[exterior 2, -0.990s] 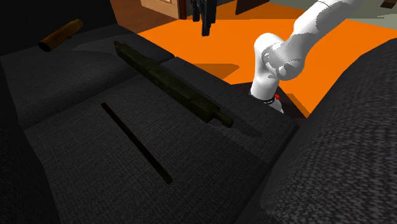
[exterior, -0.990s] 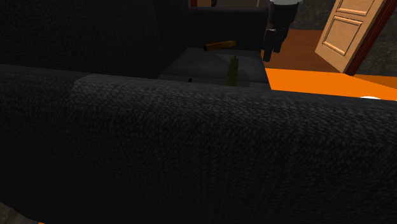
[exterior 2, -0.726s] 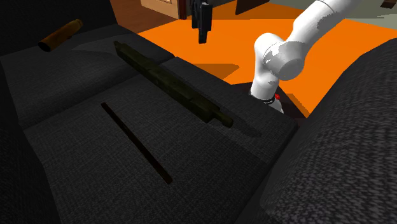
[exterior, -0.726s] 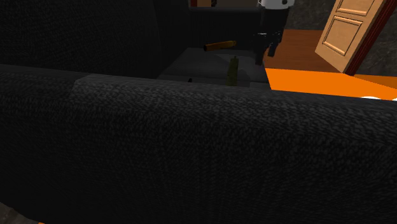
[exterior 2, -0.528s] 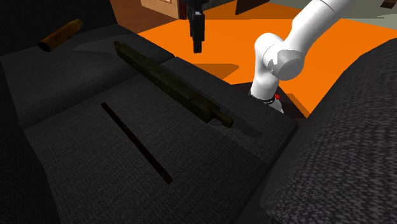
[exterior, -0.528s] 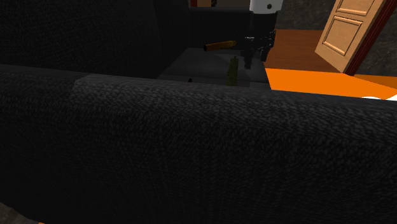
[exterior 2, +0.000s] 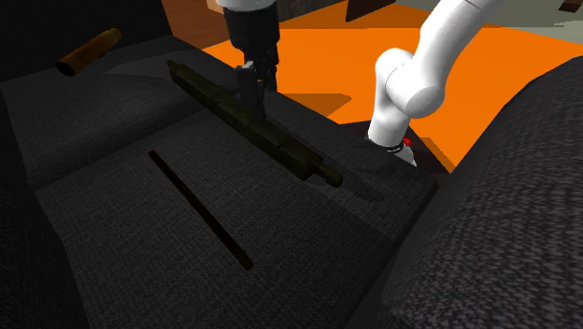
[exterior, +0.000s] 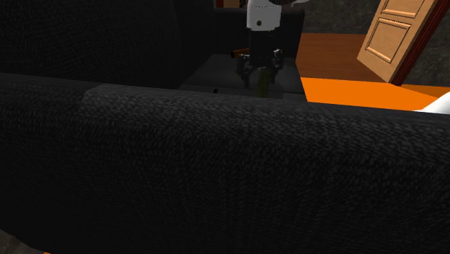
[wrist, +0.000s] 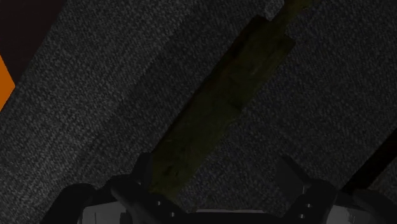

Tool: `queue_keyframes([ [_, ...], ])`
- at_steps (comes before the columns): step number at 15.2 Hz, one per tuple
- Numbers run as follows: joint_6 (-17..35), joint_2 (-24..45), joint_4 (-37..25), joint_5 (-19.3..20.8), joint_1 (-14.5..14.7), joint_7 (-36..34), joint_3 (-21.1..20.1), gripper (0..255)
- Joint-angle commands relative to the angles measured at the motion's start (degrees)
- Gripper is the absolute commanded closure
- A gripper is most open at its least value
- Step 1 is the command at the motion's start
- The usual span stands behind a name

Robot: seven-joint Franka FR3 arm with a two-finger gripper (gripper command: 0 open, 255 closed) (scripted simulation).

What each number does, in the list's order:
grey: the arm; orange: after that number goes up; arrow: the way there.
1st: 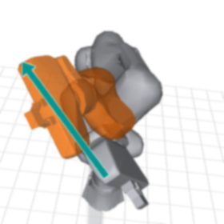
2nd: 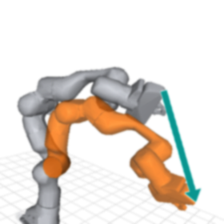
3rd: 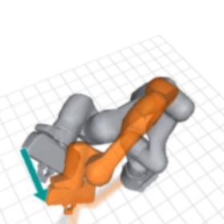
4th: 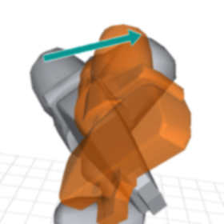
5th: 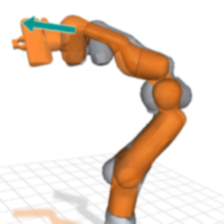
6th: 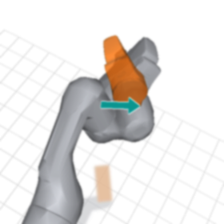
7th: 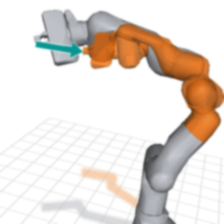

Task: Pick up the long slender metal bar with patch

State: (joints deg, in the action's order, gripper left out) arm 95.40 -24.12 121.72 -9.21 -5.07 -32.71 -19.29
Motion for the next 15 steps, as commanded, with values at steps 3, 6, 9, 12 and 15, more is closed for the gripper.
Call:
queue_keyframes([
  [3, 3.31, 8.58, -4.87, -1.19, -1.29, -11.36, -3.62, 0],
  [6, 5.42, 15.35, -9.36, -1.03, -1.84, -19.51, -5.60, 0],
  [9, 7.33, 22.36, -14.38, -0.20, -1.90, -27.46, -6.88, 0],
  [12, 8.89, 29.45, -19.93, 1.02, -1.35, -35.04, -7.32, 0],
  [15, 9.98, 35.97, -25.55, 2.17, -0.35, -41.58, -6.98, 0],
])
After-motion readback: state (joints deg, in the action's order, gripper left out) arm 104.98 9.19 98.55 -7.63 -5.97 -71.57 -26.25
